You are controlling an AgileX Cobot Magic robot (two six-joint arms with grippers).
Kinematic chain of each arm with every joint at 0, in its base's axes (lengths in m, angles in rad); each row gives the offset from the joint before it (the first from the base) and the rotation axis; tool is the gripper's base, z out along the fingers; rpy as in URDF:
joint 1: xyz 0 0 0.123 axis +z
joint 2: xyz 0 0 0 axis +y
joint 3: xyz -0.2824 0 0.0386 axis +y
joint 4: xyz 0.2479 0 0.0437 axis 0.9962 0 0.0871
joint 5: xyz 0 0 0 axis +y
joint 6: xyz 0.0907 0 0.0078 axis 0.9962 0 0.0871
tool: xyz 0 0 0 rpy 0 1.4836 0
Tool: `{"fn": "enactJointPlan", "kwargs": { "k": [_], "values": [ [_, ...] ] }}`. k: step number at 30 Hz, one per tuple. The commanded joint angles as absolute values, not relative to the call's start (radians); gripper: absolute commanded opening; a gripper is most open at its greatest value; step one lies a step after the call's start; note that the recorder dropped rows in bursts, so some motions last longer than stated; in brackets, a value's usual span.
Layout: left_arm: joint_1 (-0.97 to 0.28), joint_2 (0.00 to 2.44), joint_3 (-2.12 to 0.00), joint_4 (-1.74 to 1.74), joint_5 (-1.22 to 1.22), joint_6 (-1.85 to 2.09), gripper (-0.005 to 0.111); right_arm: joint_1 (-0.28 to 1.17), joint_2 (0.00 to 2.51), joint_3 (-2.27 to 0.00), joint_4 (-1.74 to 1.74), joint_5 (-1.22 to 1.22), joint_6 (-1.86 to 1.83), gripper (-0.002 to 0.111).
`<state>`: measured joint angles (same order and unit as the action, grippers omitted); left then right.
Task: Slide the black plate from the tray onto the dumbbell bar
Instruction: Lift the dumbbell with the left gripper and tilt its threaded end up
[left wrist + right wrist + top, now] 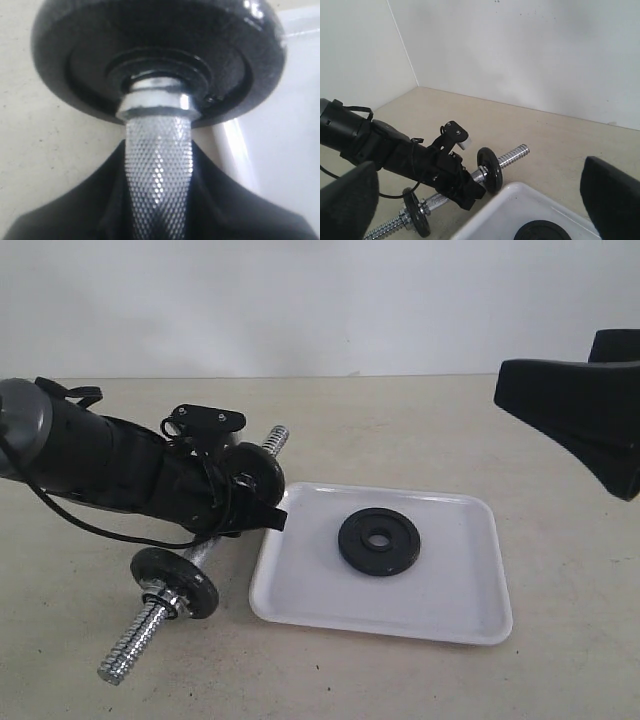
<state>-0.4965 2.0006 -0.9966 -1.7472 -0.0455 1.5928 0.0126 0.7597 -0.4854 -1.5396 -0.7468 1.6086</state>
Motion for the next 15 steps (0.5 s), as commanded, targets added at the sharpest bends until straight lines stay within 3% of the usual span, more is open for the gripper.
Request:
{"fn": "enactJointPlan", "kwargs": {
  "k": [1,15],
  "values": [
    [-0.498,1.944,-0.993,-1.718,-0.035,1.618,0.004,0.009,0.76,-0.489,-1.541,-0.747,1.611,0.105],
    [-0.498,1.84,-0.966,-1.712,-0.024,1.644,0.004,0.009,0.76,-0.489,-1.552,-0.741,1.611,0.105]
  ]
}}
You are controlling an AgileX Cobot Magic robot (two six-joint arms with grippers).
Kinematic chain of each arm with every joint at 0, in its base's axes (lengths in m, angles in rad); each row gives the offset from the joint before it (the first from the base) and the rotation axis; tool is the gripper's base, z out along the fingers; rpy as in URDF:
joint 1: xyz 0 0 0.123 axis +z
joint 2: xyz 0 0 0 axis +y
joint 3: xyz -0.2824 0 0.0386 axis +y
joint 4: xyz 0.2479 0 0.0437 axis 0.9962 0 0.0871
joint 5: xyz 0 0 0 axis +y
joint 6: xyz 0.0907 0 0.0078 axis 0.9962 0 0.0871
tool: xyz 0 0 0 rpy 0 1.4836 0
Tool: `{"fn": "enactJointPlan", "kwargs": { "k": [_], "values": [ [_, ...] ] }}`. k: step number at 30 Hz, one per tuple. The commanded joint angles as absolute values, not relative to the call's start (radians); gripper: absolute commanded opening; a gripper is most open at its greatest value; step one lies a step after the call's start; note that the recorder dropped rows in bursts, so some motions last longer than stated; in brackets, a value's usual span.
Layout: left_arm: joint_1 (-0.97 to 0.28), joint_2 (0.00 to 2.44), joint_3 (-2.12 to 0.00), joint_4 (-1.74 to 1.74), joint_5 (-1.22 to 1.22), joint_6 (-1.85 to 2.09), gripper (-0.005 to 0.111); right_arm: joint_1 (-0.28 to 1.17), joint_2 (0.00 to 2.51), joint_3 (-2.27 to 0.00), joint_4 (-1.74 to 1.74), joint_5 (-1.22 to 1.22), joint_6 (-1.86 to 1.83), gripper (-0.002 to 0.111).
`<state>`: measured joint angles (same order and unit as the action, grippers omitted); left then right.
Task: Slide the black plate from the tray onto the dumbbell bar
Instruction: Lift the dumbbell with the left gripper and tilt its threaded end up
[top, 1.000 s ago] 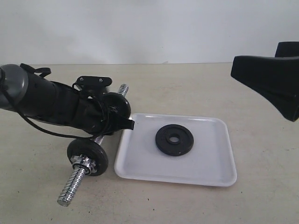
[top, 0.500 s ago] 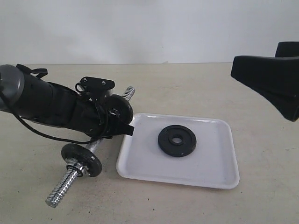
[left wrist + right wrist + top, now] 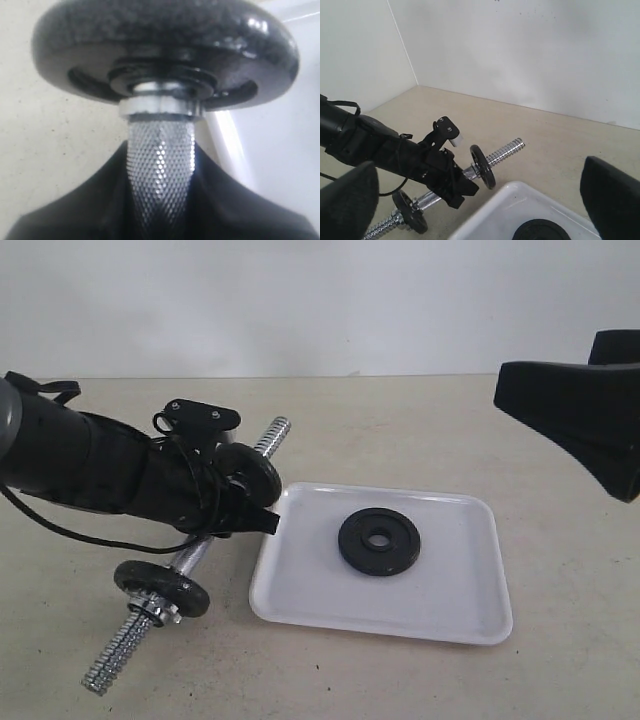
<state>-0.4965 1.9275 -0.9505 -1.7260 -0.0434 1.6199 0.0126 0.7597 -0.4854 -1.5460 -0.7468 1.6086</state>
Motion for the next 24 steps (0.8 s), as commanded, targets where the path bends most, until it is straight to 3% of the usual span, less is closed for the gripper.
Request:
{"fn": "enactJointPlan", "kwargs": {
  "k": [1,24],
  "values": [
    [-0.498,1.831,-0.962,-1.712,-0.024,1.654,0.004,0.009,0.76,-0.489,-1.552,-0.741,1.611,0.105],
    [-0.498,1.69,-0.88,-1.707,0.135,1.659,0.004,0.009,0.76,-0.489,-1.527,-0.7,1.612,0.105]
  ]
}}
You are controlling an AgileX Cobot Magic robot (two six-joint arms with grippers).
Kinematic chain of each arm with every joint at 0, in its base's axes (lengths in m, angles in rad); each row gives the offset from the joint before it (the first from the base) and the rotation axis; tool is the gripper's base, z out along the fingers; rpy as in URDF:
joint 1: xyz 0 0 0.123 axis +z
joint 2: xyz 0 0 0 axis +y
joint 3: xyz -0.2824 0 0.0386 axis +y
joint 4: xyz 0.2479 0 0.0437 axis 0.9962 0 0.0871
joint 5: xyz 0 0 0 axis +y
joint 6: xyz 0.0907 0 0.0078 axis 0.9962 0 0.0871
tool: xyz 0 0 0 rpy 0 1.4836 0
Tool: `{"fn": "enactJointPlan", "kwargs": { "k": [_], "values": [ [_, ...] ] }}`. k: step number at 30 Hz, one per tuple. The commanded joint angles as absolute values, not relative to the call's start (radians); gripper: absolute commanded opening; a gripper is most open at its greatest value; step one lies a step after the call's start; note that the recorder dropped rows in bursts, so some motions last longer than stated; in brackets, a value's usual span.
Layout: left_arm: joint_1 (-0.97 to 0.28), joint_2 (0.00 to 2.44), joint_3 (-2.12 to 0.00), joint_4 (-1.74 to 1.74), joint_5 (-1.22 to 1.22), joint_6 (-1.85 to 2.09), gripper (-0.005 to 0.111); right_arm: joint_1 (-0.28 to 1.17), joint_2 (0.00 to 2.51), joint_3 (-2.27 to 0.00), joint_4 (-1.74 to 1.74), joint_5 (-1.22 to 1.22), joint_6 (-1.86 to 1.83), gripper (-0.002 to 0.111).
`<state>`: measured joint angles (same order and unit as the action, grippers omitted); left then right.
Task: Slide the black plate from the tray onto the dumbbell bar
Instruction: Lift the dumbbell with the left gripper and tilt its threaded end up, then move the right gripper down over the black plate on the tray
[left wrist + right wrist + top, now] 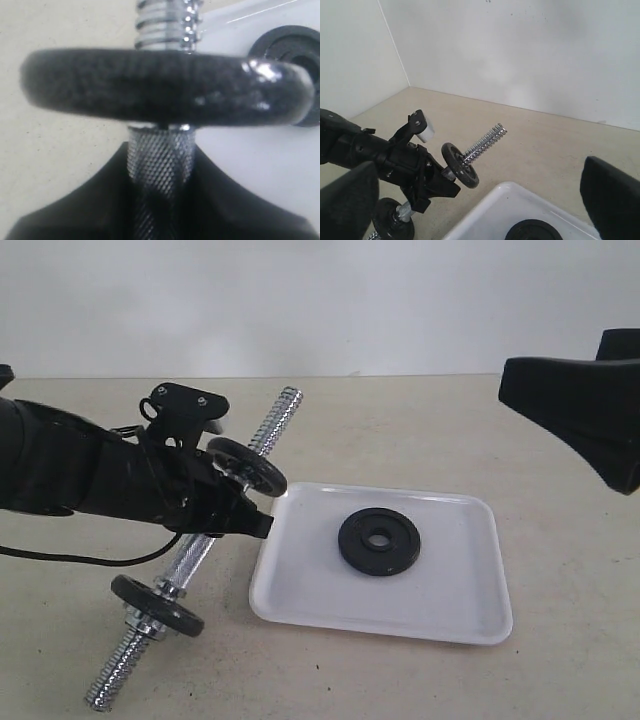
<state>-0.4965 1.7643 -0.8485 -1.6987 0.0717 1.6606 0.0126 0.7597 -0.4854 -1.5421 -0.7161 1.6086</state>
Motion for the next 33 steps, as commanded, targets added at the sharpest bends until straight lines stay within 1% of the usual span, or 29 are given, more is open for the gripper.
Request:
{"fn": "enactJointPlan", "kwargs": {
  "k": [1,14,22,24,26,31,32,33],
  "values": [
    [-0.498,1.688,-0.88,-1.707,0.14,1.659,0.004,0.009,0.76,-0.489,-1.528,-0.711,1.612,0.105],
    [-0.498,1.682,-0.871,-1.678,0.166,1.673,0.004,0.009,0.76,-0.489,-1.522,-0.753,1.612,0.105],
    [-0.498,1.682,-0.839,-1.678,0.144,1.701,0.004,0.009,0.765,-0.489,-1.469,-0.709,1.616,0.103],
    [-0.498,1.682,-0.839,-1.678,0.144,1.701,0.004,0.009,0.779,-0.489,-1.469,-0.707,1.609,0.098],
    [-0.498,1.682,-0.839,-1.678,0.149,1.703,0.004,0.009,0.81,-0.489,-1.471,-0.707,1.605,0.089],
    [-0.498,1.682,-0.839,-1.678,0.149,1.703,0.004,0.009,0.898,-0.491,-1.429,-0.764,1.609,0.054],
    [-0.498,1.682,-0.839,-1.678,0.149,1.703,0.004,0.009,0.91,-0.491,-1.41,-0.785,1.605,0.05],
    [-0.498,1.682,-0.839,-1.678,0.149,1.703,0.004,0.009,0.923,-0.491,-1.384,-0.808,1.596,0.048]
  ]
}}
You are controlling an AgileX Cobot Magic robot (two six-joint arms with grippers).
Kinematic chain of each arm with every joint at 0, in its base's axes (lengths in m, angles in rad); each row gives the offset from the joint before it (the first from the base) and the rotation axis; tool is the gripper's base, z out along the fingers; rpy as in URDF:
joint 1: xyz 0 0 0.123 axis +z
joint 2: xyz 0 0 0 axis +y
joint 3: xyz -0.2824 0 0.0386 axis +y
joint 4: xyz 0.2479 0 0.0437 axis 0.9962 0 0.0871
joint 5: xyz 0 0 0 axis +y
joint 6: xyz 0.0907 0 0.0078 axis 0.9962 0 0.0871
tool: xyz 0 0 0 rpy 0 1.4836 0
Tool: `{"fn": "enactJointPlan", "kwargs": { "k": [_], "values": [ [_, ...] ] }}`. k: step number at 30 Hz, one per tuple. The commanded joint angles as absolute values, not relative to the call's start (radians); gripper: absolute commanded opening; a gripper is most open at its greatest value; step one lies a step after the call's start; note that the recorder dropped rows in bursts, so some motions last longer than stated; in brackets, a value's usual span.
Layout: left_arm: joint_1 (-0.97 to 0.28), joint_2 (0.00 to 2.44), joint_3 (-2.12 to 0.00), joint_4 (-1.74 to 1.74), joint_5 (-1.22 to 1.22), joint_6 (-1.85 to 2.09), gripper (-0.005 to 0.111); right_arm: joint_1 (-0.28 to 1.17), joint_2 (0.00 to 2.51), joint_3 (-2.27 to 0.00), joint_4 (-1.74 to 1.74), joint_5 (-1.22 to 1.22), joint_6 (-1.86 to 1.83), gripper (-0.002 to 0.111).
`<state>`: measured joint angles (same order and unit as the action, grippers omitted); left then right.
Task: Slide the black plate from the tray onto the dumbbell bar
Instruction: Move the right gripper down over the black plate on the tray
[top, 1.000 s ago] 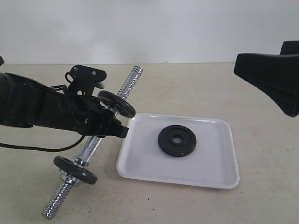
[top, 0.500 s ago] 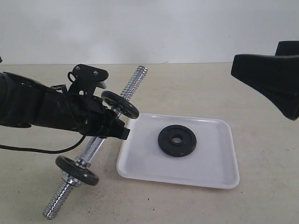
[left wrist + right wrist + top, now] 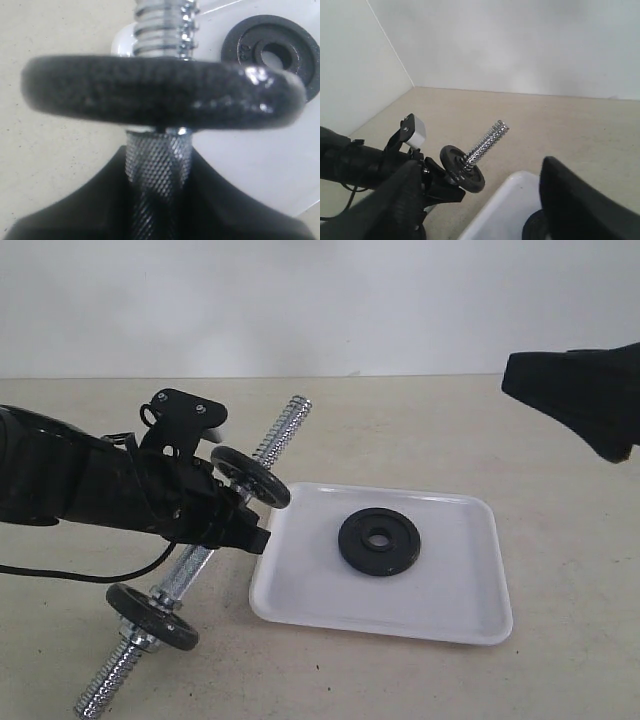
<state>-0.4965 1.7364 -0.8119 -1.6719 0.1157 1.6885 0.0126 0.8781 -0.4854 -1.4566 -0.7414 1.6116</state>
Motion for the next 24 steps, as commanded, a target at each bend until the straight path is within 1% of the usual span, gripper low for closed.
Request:
{"fn": "enactJointPlan", "kwargs": {
  "k": [1,7,8,16,19,24],
  "values": [
    [-0.498,1.682,-0.839,-1.678,0.149,1.703,0.004,0.009,0.933,-0.491,-1.36,-0.831,1.574,0.049],
    [-0.498,1.682,-0.839,-1.678,0.152,1.703,0.004,0.009,0.968,-0.491,-1.331,-0.849,1.516,0.064],
    [-0.498,1.682,-0.839,-1.678,0.152,1.703,0.004,0.009,0.976,-0.491,-1.331,-0.849,1.516,0.065],
    [-0.498,1.682,-0.839,-1.678,0.151,1.707,0.004,0.016,1.044,-0.491,-1.332,-0.835,1.477,0.065],
    [-0.498,1.682,-0.839,-1.678,0.151,1.707,0.004,0.075,1.072,-0.498,-1.33,-0.715,1.403,0.065],
    [-0.498,1.682,-0.839,-1.678,0.15,1.705,0.004,0.299,1.133,-0.575,-1.382,-0.43,1.374,0.065]
  ]
}}
